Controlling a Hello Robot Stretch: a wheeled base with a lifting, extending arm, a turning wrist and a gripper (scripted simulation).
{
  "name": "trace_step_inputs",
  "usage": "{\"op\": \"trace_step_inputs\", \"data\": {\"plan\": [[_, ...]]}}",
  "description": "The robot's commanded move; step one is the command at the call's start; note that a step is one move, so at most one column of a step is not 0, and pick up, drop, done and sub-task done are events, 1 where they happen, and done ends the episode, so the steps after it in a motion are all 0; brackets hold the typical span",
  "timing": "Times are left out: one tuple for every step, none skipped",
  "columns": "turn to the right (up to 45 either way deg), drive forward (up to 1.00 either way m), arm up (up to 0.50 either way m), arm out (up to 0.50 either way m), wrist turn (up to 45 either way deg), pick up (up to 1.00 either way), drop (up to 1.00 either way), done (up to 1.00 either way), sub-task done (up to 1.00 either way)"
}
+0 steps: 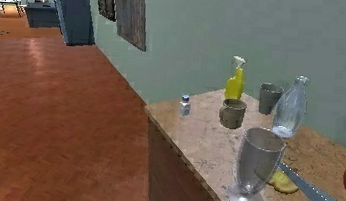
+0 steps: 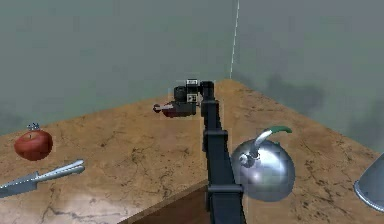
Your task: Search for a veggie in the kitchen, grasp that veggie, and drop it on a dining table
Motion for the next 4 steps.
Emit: {"op": "trace_step_inputs", "data": {"plan": [[0.0,0.00,0.10,0.00,0.0,0.00,0.00,0.00,0.00],[0.0,0.00,0.02,0.00,0.0,0.00,0.00,0.00,0.00],[0.0,0.00,0.00,0.00,-45.0,0.00,0.00,0.00,0.00],[0.0,0.00,0.00,0.00,-45.0,0.00,0.00,0.00,0.00]]}}
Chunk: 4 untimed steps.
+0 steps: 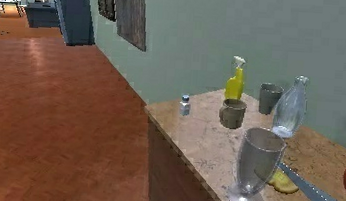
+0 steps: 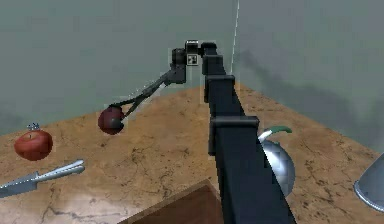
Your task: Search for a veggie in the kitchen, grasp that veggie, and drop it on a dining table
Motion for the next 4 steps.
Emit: {"op": "trace_step_inputs", "data": {"plan": [[0.0,0.00,0.00,0.00,-18.0,0.00,0.00,0.00,0.00],[0.0,0.00,0.00,-0.46,0.0,0.00,0.00,0.00,0.00],[-45.0,0.00,0.00,0.00,0.0,0.00,0.00,0.00,0.00],[-45.0,0.00,0.00,0.00,0.0,0.00,0.00,0.00,0.00]]}}
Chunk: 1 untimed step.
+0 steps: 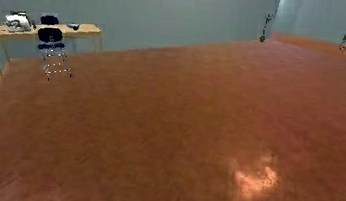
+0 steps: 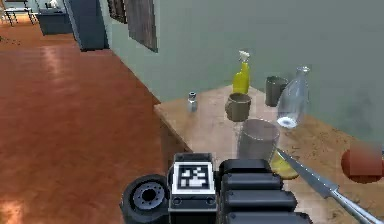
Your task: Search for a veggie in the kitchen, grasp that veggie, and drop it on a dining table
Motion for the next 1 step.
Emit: {"op": "trace_step_inputs", "data": {"plan": [[-30.0,0.00,0.00,0.00,0.0,0.00,0.00,0.00,0.00]]}}
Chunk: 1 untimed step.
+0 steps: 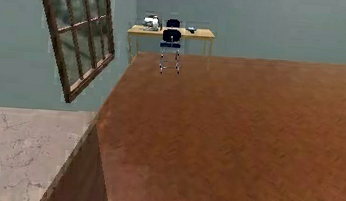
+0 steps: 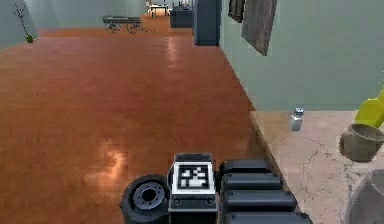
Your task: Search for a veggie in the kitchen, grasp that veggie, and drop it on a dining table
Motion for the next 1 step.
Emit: {"op": "trace_step_inputs", "data": {"plan": [[0.0,0.95,0.00,0.00,0.0,0.00,0.00,0.00,0.00]]}}
